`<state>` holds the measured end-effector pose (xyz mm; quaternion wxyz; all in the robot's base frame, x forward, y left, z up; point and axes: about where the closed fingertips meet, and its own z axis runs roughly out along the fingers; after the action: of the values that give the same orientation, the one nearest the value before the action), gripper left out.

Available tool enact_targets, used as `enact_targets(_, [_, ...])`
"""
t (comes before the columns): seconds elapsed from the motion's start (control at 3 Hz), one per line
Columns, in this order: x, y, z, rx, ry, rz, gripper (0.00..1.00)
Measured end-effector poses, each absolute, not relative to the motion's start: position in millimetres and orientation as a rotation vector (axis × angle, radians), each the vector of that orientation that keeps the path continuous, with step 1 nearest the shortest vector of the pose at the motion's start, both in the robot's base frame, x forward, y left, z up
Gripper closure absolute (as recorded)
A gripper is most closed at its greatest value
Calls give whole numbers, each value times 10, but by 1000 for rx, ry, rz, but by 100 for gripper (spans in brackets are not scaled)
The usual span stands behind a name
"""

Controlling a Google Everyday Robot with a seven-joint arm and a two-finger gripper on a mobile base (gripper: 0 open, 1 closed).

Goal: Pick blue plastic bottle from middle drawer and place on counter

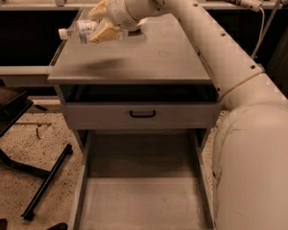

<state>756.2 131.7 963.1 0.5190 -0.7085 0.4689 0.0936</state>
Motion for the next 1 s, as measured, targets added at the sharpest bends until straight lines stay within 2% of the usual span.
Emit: enact_targets(1.0, [7861, 1133, 9088, -1675, 1294, 271, 100])
